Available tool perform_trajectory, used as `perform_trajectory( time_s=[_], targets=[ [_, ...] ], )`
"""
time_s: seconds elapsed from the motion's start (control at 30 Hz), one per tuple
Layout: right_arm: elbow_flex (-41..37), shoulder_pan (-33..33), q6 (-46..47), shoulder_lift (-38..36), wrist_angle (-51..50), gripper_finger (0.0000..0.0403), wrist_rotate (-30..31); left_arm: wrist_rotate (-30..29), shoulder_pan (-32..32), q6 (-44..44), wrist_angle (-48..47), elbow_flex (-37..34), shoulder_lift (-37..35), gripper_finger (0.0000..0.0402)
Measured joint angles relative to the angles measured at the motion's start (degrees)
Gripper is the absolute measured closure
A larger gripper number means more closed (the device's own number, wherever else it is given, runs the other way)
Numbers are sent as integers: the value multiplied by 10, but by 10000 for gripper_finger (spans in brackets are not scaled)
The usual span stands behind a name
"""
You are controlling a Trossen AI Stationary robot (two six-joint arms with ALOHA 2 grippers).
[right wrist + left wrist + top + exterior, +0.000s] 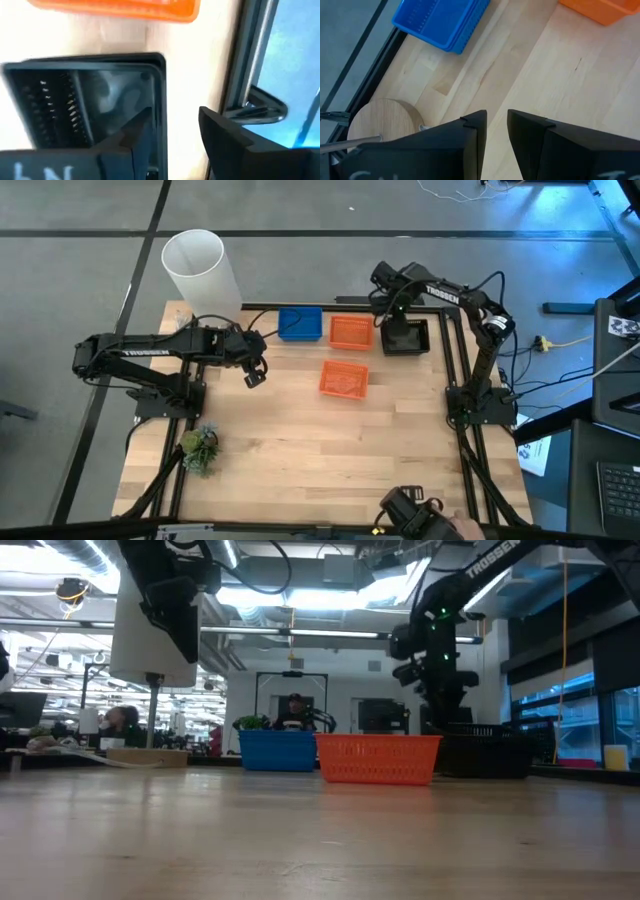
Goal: Stack baskets by color
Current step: Stack the black bin on top of the stacked black bins
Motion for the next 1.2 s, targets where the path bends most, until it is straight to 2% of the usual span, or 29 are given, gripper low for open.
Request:
perform_trajectory(
  time_s=[0.2,0.3,0.37,0.43,0.5,0.6,0.63,0.8,1.0,1.13,1.2],
  targets=[
    [70,11,34,0,-93,255,-15,0,2,1,0,0,0,333],
    [82,12,94,-1,-85,257,-15,0,2,1,0,0,0,333],
    [76,14,128,-1,-60,262,21,0,2,1,0,0,0,333],
    [59,22,133,-1,-42,281,90,0,2,1,0,0,0,333],
    [42,34,133,0,-23,315,145,0,2,1,0,0,0,333],
    [22,56,143,0,7,381,186,0,2,1,0,0,0,333],
    [14,63,149,0,16,391,196,0,2,1,0,0,0,333],
    [-18,98,184,0,35,400,266,-11,2,1,0,0,0,333],
    [-62,111,229,-7,53,401,263,-33,2,5,-1,0,0,333],
    [-90,111,227,-8,76,402,251,-40,2,5,-1,0,0,333],
    [-97,111,225,-8,84,402,267,-40,2,5,-1,0,0,333]
  ],
)
